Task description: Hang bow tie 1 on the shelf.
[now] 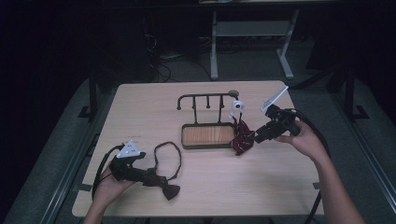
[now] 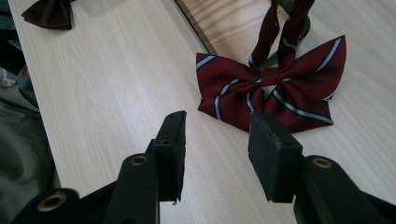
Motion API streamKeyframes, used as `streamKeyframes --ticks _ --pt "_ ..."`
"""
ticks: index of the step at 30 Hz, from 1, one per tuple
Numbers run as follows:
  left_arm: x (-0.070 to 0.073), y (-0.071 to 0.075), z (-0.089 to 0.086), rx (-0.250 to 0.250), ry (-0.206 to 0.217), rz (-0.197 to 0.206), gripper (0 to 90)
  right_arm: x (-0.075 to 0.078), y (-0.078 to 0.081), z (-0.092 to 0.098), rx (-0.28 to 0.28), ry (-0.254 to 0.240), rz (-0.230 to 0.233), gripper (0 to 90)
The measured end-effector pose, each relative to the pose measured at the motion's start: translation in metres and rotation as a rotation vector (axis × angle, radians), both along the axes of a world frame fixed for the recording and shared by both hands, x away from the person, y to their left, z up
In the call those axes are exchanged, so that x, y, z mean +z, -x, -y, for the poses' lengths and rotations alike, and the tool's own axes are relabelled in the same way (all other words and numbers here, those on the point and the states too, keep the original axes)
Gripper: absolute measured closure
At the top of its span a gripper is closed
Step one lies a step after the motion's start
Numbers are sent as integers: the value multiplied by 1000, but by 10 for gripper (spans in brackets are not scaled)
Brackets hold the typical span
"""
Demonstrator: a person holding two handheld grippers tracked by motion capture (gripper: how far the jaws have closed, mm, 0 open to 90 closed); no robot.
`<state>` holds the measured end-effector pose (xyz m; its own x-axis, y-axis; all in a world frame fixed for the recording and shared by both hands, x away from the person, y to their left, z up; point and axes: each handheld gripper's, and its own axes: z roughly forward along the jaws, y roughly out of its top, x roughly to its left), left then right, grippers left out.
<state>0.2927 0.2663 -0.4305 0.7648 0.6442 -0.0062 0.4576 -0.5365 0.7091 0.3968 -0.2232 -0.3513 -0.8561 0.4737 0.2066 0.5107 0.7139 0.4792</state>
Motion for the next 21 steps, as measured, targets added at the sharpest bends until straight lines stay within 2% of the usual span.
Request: streamKeyframes --ticks 21 --pt "-1 0 0 0 2 0 245 -17 17 5 -9 -17 -10 506"
